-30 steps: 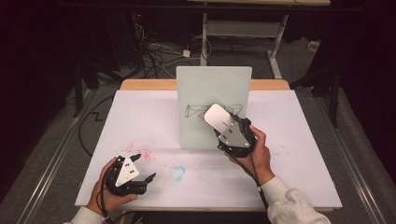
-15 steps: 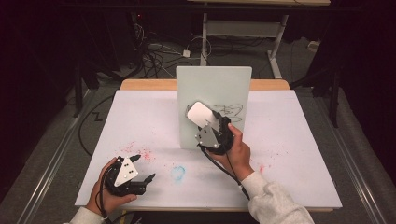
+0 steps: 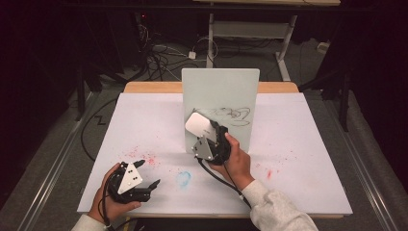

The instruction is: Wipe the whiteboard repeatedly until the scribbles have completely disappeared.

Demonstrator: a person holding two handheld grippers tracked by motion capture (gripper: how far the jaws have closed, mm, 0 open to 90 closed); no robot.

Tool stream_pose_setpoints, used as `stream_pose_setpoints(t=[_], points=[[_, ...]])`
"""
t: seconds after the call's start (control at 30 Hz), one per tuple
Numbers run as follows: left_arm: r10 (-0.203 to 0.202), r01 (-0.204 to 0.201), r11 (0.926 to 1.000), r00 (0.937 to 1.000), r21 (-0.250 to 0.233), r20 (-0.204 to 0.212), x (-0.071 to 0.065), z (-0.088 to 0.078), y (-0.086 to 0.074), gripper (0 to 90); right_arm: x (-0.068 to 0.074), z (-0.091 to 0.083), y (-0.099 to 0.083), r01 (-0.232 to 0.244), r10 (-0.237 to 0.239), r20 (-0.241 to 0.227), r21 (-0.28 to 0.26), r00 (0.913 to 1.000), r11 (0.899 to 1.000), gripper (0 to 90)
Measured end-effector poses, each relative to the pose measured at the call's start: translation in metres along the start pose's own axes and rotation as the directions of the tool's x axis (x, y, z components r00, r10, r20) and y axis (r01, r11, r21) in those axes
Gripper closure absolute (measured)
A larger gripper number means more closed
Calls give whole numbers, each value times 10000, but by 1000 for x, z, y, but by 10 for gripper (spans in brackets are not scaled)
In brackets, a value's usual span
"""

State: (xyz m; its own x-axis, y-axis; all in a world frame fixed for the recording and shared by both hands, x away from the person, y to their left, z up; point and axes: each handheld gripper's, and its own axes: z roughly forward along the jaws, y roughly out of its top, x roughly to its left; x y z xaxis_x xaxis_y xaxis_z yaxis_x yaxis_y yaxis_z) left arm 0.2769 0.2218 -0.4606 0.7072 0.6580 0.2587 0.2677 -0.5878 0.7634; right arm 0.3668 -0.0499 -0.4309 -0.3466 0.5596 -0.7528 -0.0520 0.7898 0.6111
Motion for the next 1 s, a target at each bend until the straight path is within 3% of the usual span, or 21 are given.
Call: stream_pose_setpoints(t=[0.1,0.13,0.2,0.27,0.3,0.4,0.5,0.53,0.57,0.7,0.87,1.0], points=[[-4,4,10000,10000,14,9,0,0,0,197,-20,-1,0,-925,927,162,-128,9956,9956,312],[-3,3,10000,10000,33,8,0,0,0,197,-25,-2,1,-1043,1046,380,-99,9938,9945,312],[1,-1,10000,10000,39,-3,0,0,0,197,-35,-2,2,-1550,1558,778,-163,9847,9878,312],[-2,2,10000,10000,13,-16,-1,0,0,197,-40,-2,4,-2105,2120,754,-266,9744,9772,312],[0,0,10000,10000,2,-28,-1,0,0,197,-35,0,7,-2033,2045,950,-225,9742,9789,312],[-15,15,10000,10000,-15,-22,-1,0,0,197,-26,2,11,-1975,1991,952,-257,9753,9800,312],[-15,15,10000,10000,26,-72,-1,-1,1,204,-9,5,18,-1735,1749,736,-263,9818,9845,312],[-38,38,10000,9999,13,-93,-1,-1,1,209,4,7,22,-1691,1703,621,-241,9834,9853,312],[-40,40,10000,10000,7,-86,-1,-1,0,209,4,7,22,-1691,1703,621,-241,9834,9853,312],[-65,65,10000,10000,-41,-73,-1,-2,0,209,27,10,25,-1359,1362,229,-165,9904,9906,312],[-97,96,9999,9999,-63,-88,-1,-3,0,208,26,10,25,-1615,1617,101,-184,9868,9867,312],[-135,135,9999,9998,-47,-123,0,-3,0,208,10,9,26,-2136,2149,566,-280,9750,9765,312]])
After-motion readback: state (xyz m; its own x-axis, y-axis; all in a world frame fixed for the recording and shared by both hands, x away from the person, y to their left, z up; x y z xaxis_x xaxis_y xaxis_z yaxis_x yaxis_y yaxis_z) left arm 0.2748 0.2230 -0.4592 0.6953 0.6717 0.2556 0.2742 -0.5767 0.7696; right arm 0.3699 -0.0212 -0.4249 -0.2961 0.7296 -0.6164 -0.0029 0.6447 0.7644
